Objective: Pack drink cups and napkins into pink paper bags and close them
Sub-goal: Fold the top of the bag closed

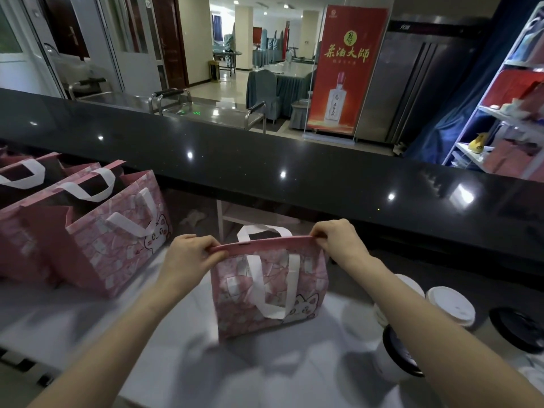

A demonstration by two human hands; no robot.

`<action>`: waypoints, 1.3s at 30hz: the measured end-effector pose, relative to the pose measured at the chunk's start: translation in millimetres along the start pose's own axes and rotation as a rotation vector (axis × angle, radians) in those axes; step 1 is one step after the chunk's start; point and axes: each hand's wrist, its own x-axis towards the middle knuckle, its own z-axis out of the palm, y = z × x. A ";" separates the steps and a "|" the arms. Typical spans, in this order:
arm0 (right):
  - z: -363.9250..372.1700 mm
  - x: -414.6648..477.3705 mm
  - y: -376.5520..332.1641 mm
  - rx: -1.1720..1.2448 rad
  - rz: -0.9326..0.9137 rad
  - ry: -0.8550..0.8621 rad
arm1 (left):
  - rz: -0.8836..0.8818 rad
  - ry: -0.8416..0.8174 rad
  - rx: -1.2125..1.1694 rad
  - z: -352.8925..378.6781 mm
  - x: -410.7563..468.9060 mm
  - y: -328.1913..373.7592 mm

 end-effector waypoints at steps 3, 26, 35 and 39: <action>9.6 -7.1 -1.1 0.166 0.091 0.122 | -0.097 -0.077 -0.240 -0.4 -15.4 2.3; 131.8 -196.3 -58.1 0.890 0.539 0.044 | -0.324 -0.427 -0.530 77.1 -140.4 -18.5; 136.9 -275.3 -51.8 0.647 0.196 -0.048 | -0.383 -0.291 -0.684 74.8 -216.5 39.0; 122.6 -296.1 -53.3 0.604 0.168 0.014 | -0.385 -0.238 -0.705 61.9 -240.6 65.4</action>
